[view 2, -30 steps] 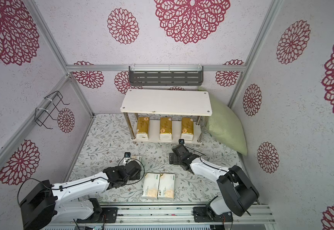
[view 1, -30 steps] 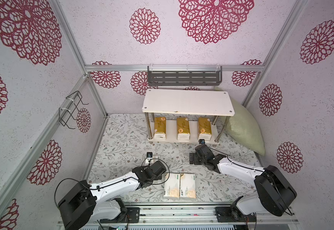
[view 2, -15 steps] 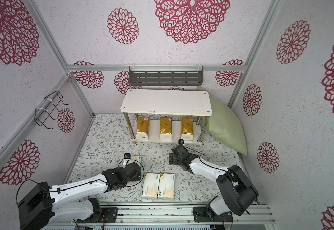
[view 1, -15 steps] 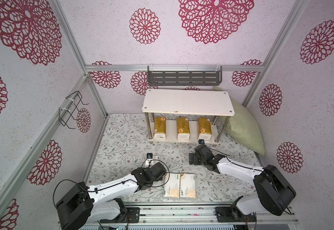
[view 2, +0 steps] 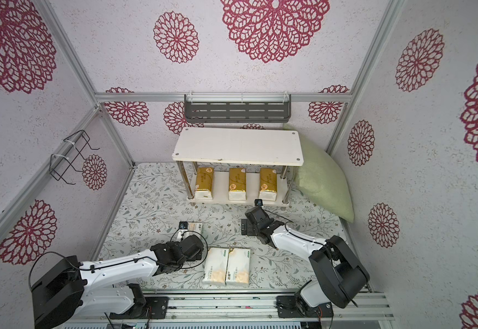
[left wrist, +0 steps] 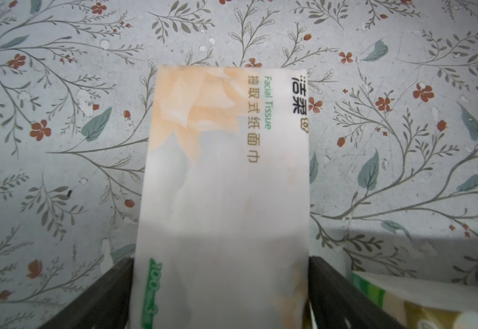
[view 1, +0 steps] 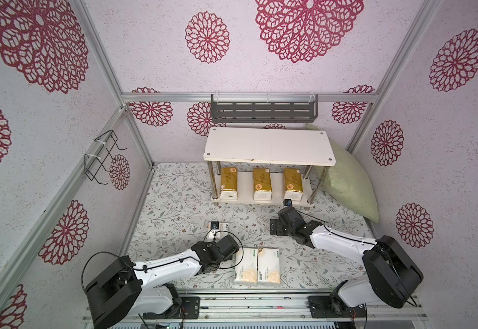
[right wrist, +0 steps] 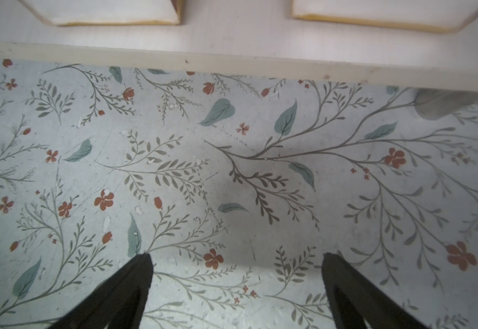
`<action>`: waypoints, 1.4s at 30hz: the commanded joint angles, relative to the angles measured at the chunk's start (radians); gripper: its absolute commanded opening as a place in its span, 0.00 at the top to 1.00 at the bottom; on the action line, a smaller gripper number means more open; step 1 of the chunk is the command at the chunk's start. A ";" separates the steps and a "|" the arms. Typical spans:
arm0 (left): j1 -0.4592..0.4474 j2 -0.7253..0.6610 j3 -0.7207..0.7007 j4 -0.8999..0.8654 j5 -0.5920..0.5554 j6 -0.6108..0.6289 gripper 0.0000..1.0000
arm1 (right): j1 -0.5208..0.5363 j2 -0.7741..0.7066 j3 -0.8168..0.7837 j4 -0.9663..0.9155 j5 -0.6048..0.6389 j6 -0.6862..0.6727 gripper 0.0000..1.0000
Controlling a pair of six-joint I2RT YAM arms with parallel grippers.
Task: Place the tissue boxes on the shelf by color
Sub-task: Pick up the box of tissues from the center of the board.
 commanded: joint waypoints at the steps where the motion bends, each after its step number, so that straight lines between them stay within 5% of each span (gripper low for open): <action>1: -0.009 0.043 -0.015 0.032 0.004 0.006 0.03 | 0.006 -0.005 0.014 0.014 0.014 0.010 0.01; 13: -0.009 0.102 -0.014 0.099 0.005 0.034 0.01 | 0.010 -0.011 0.003 0.017 0.015 0.012 0.01; 19: -0.010 0.069 -0.011 0.093 -0.006 0.045 0.11 | 0.010 -0.001 0.001 0.013 0.014 0.013 0.01; 42: -0.020 -0.142 0.172 -0.207 -0.007 0.085 0.20 | 0.004 0.004 -0.026 0.031 0.015 0.007 0.01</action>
